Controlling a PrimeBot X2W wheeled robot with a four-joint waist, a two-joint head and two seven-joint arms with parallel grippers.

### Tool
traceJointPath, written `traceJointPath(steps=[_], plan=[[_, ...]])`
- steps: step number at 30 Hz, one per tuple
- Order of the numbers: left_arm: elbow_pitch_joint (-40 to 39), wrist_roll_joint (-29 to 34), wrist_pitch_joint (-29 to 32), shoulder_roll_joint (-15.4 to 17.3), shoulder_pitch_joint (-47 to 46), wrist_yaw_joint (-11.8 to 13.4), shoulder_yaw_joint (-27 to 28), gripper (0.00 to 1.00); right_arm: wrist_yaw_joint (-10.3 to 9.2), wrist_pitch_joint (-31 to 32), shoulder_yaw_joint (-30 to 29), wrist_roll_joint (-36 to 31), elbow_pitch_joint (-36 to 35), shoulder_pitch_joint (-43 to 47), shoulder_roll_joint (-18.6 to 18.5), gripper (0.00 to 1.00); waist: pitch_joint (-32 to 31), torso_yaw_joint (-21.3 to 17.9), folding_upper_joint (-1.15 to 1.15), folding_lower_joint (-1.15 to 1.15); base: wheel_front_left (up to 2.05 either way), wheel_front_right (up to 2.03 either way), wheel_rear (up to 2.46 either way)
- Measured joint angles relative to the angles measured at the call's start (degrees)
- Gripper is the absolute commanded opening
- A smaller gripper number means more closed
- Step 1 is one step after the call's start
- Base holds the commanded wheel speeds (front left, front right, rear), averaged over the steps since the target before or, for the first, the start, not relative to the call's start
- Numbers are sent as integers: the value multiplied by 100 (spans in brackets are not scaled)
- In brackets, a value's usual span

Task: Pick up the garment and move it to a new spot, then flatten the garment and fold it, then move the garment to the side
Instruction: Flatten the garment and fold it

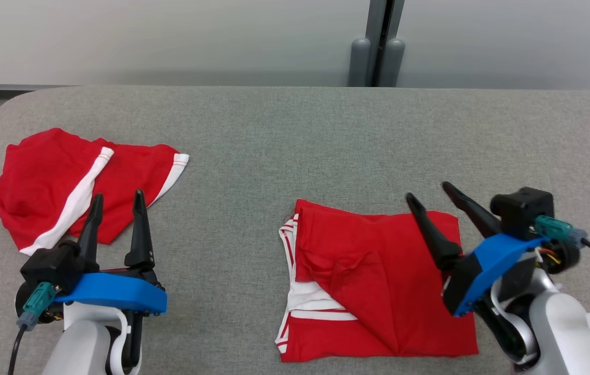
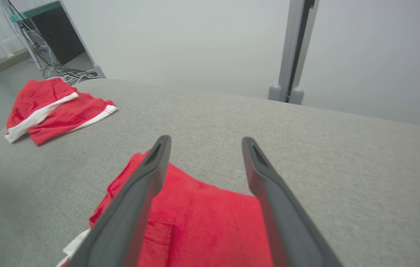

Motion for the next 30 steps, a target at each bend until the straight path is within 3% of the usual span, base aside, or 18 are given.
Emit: traceJointPath(steps=[4,9,10,13,23,30], plan=[[-67,24,0,-1,97,24,33,100,0,223,-423,-392,-26,479,-47,100,-18,-65,0,0,0,0,0],[-69,68,5,71,117,31,33,100,0,279,-424,-561,188,825,-8,100,-38,-114,0,0,0,0,0],[-70,68,20,101,116,30,35,100,0,255,-378,-613,279,860,3,81,-41,-119,0,0,0,0,0],[-103,74,37,122,115,43,8,100,0,171,-157,-645,599,888,80,0,-43,-118,0,0,0,0,0],[-140,145,205,202,113,48,-157,100,0,26,1095,-498,1456,824,255,0,-84,-40,0,0,0,0,0],[-165,131,247,211,130,47,-238,100,0,190,2517,866,906,838,417,0,-114,-44,0,0,0,0,0]])
